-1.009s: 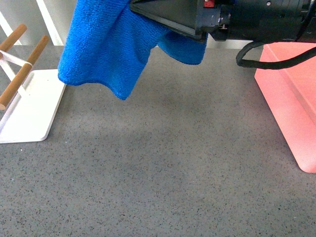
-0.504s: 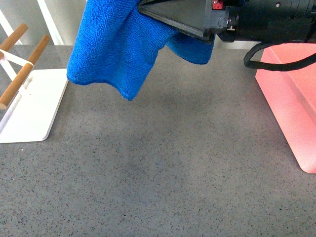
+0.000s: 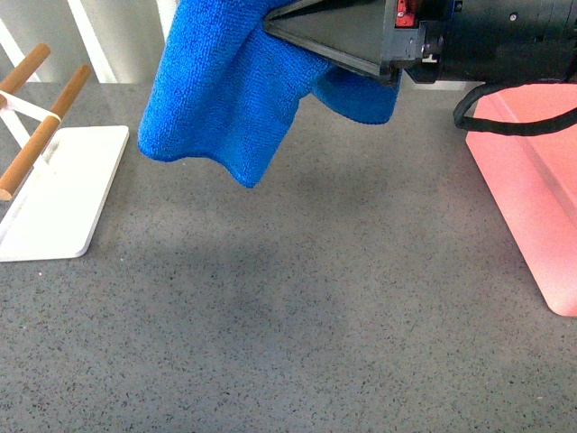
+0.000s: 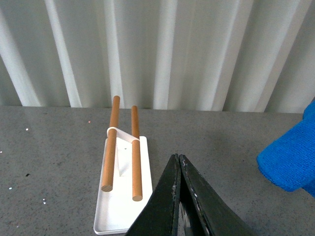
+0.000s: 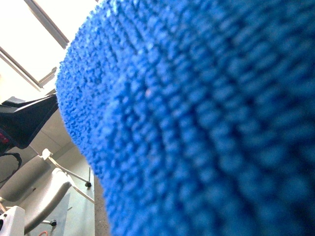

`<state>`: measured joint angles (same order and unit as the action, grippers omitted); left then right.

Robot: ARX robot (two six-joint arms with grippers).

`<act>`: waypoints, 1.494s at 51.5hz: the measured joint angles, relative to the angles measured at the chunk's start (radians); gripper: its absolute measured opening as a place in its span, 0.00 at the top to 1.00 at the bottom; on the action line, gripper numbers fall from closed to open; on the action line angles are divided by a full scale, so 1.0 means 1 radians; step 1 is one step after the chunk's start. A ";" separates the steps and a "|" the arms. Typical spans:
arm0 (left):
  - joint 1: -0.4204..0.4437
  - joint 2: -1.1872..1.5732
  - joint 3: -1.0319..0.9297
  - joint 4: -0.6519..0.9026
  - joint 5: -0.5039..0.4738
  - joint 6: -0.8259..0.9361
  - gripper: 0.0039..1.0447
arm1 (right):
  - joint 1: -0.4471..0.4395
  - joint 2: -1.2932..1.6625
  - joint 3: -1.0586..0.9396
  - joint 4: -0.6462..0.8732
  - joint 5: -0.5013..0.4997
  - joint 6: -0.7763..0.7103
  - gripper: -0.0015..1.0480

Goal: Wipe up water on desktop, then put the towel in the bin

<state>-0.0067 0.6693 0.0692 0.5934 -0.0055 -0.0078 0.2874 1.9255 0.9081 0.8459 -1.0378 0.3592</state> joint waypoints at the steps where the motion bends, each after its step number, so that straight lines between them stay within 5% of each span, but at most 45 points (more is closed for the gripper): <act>1: 0.001 -0.006 -0.002 -0.004 0.000 0.000 0.97 | 0.001 0.000 0.002 -0.009 0.004 -0.005 0.95; 70: 0.005 -0.500 -0.047 -0.421 0.005 0.000 0.97 | 0.024 0.000 0.013 -0.118 0.056 -0.083 0.95; 77: 0.005 -0.658 -0.047 -0.587 0.006 0.001 0.97 | 0.023 0.000 0.013 -0.118 0.059 -0.083 0.95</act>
<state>-0.0021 0.0113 0.0223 0.0059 0.0002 -0.0071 0.3099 1.9255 0.9207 0.7277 -0.9791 0.2764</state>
